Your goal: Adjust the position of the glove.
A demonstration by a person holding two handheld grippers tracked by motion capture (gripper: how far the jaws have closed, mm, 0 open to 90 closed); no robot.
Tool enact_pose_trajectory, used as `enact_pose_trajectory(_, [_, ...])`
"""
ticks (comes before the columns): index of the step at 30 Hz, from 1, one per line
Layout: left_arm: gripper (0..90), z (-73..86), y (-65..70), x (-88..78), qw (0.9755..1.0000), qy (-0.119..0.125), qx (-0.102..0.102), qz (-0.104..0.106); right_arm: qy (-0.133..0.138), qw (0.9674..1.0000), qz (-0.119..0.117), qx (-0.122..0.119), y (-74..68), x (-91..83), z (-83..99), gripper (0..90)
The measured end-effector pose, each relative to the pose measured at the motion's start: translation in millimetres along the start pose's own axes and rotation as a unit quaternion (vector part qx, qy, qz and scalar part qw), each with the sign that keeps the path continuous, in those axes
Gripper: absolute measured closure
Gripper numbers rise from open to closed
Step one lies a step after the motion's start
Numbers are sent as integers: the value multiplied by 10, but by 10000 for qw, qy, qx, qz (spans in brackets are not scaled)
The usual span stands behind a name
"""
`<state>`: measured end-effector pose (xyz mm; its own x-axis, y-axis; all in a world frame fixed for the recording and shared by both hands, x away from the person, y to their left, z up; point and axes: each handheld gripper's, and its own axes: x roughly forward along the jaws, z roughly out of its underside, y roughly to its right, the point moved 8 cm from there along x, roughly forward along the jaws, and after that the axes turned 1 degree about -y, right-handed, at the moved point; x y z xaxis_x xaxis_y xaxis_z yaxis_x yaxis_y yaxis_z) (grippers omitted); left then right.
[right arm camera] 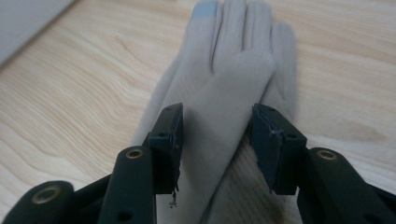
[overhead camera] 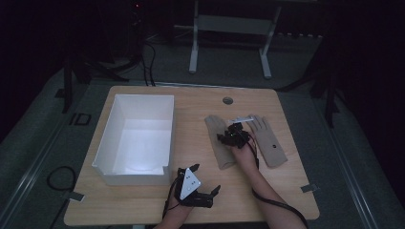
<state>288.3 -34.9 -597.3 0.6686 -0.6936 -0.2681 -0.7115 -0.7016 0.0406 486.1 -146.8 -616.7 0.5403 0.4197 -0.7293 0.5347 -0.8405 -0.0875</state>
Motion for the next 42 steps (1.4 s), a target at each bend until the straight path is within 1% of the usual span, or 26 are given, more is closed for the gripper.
enact_pose_trajectory(1, [1, 0, 0, 0, 10000, 0, 0, -2, 61, 10000, 24, -71, -2, 3, 10, 551])
enact_pose_trajectory(3, [2, 0, 1, 1, 10000, -4, -2, 2, 101, 9998, 81, -170, -8, 3, 21, 571])
enact_pose_trajectory(4, [2, 0, 1, 1, 10000, -4, -2, 2, 101, 9998, 81, -170, -8, 3, 21, 571])
enact_pose_trajectory(5, [1, 0, 1, 1, 10000, -4, 3, -4, 131, 9995, 148, -252, -9, 4, 29, 611])
enact_pose_trajectory(10, [2, 1, 0, 1, 10000, -10, 1, -13, 175, 9995, 156, -207, -31, 7, 32, 745])
enact_pose_trajectory(13, [2, 1, 0, 2, 10000, -9, -2, -9, 139, 9997, 147, -168, -55, -1, 21, 780])
enact_pose_trajectory(15, [2, -1, -2, 2, 10000, 0, -17, -12, 195, 9998, 66, -23, -63, -33, -6, 791])
enact_pose_trajectory(19, [1, 0, -4, 1, 10000, -2, -27, -9, 434, 9989, 10, 152, -84, -180, -121, 797])
enact_pose_trajectory(21, [2, -1, -3, 2, 10000, 1, -28, -12, 526, 9985, -11, 170, -99, -257, -179, 797])
enact_pose_trajectory(22, [2, -1, -3, 2, 10000, 1, -28, -12, 526, 9985, -11, 170, -99, -257, -179, 797])
enact_pose_trajectory(23, [2, -1, -2, 2, 10000, 2, -18, -11, 656, 9977, 56, 165, -113, -371, -249, 797])
enact_pose_trajectory(27, [2, 0, -6, 0, 10000, -7, -4, -22, 844, 9959, 121, 314, -121, -574, -341, 797])
enact_pose_trajectory(28, [1, 0, -6, 0, 10000, -7, -4, -22, 844, 9959, 121, 314, -121, -574, -341, 797])
enact_pose_trajectory(29, [1, 1, -6, 0, 10000, -6, -7, -26, 880, 9954, 125, 362, -118, -610, -352, 797])
enact_pose_trajectory(30, [2, 0, -5, 0, 10000, -7, -11, -26, 928, 9945, 141, 455, -118, -683, -363, 797])
enact_pose_trajectory(33, [2, 1, -4, 1, 10000, -10, -3, -29, 1036, 9926, 344, 533, -97, -805, -340, 797])
enact_pose_trajectory(36, [2, 1, -3, 0, 10000, -11, -1, -30, 1078, 9908, 497, 652, -59, -887, -264, 796])
enact_pose_trajectory(37, [2, 1, -2, 0, 10000, -9, -1, -32, 1062, 9905, 507, 707, -49, -899, -227, 797])
enact_pose_trajectory(38, [1, 1, -1, 1, 10000, -11, -1, -29, 1035, 9905, 566, 706, -33, -901, -186, 796])
enact_pose_trajectory(42, [1, 2, -3, 1, 10000, -21, -3, -30, 917, 9896, 710, 849, 43, -884, 3, 796])
